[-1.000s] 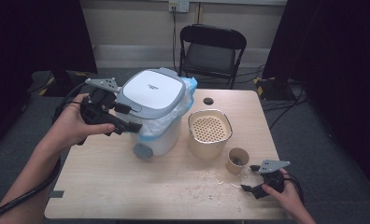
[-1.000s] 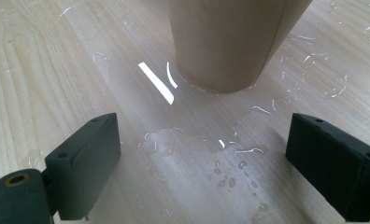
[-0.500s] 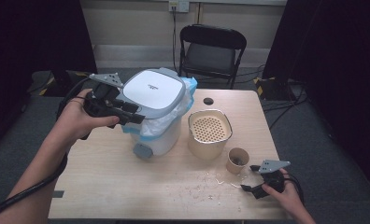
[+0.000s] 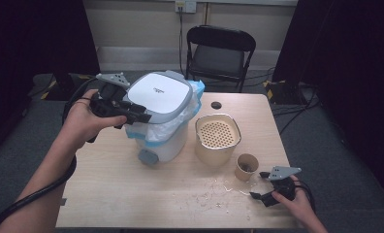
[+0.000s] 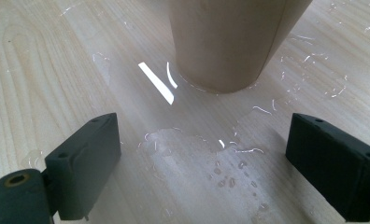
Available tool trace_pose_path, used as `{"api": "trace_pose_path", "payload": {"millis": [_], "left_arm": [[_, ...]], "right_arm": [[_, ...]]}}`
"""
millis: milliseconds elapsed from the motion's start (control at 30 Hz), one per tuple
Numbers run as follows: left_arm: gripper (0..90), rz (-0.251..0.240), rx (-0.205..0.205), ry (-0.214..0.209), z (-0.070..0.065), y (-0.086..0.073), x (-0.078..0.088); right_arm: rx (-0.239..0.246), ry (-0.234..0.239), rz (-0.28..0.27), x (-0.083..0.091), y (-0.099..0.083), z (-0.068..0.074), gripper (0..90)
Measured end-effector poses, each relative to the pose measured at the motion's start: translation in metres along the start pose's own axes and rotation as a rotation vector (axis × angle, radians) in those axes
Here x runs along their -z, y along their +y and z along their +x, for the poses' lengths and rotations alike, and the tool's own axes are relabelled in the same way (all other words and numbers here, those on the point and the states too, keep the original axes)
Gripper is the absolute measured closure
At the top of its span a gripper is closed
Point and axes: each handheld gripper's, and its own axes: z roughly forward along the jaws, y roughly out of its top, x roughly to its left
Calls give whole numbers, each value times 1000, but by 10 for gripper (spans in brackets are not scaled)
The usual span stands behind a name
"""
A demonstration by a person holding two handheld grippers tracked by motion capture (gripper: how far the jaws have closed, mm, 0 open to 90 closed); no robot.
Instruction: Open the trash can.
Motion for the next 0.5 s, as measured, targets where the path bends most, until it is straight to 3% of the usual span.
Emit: {"api": "trace_pose_path", "payload": {"millis": [67, 200, 233, 500], "left_arm": [[647, -22, 36, 14, 5, -1, 1], [724, -1, 68, 48, 9, -3, 0], [752, 1, 94, 59, 12, -5, -1], [806, 22, 123, 94, 23, -8, -10]], "right_arm": [[-4, 3, 2, 0, 0, 0, 94], [-4, 4, 2, 0, 0, 0, 94], [-3, 3, 2, 0, 0, 0, 94], [-4, 4, 2, 0, 0, 0, 94]]}}
